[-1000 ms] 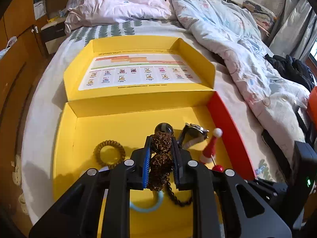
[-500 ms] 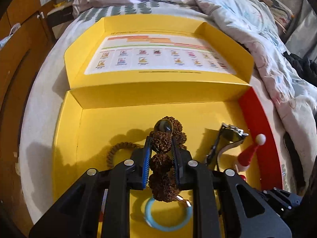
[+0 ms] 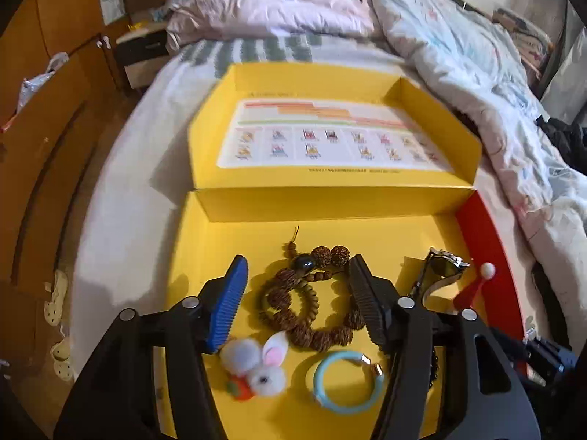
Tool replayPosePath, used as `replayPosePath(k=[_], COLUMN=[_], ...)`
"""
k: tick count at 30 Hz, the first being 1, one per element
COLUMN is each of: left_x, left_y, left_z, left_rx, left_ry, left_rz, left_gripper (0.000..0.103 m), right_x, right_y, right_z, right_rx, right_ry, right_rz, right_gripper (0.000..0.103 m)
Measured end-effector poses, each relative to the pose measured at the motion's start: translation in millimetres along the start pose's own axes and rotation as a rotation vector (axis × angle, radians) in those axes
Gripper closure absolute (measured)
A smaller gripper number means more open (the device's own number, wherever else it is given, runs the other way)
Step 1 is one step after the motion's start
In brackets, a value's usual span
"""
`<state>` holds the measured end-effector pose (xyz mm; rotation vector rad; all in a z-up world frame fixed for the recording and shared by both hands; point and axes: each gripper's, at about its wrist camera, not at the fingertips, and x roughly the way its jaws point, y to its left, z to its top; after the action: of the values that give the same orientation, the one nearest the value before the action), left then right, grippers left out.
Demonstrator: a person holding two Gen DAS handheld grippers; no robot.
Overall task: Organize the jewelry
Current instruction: 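Carry brown bracelet and red bead pin into the yellow box and open both grippers, then move left gripper to the white shell ornament while right gripper approaches the pink pendant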
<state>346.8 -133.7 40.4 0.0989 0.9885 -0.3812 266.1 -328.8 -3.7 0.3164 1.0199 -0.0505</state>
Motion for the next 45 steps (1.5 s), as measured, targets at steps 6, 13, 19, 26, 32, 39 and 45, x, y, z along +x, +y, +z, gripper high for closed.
replayPosePath(k=[6, 13, 19, 26, 32, 39, 45], left_x=[-56, -92, -103, -91, -73, -59, -43], left_y=[10, 14, 18, -2, -14, -13, -20], left_z=[-31, -70, -115, -161, -179, -187, -197], left_rx=[0.01, -0.006, -0.024, 0.009, 0.056, 0.056, 0.076], left_ry=[-0.11, -0.157, -0.164, -0.099, -0.043, -0.001, 0.044], left_rz=[0.023, 0.072, 0.083, 0.098, 0.105, 0.122, 0.145], left_gripper=[0.037, 0.034, 0.029, 0.029, 0.027, 0.027, 0.027], right_x=[-33, -72, -91, -95, -80, -60, -53], right_y=[-10, -25, -41, -38, -36, -19, -1], right_z=[3, -4, -32, -80, -109, -122, -137], right_rx=[0.029, 0.045, 0.042, -0.049, -0.097, -0.127, -0.163], right_ry=[-0.087, -0.156, -0.154, -0.084, 0.026, 0.105, 0.125], right_rz=[0.026, 0.006, -0.073, -0.166, -0.186, -0.182, -0.214], right_gripper=[0.058, 0.051, 0.035, 0.036, 0.036, 0.036, 0.036])
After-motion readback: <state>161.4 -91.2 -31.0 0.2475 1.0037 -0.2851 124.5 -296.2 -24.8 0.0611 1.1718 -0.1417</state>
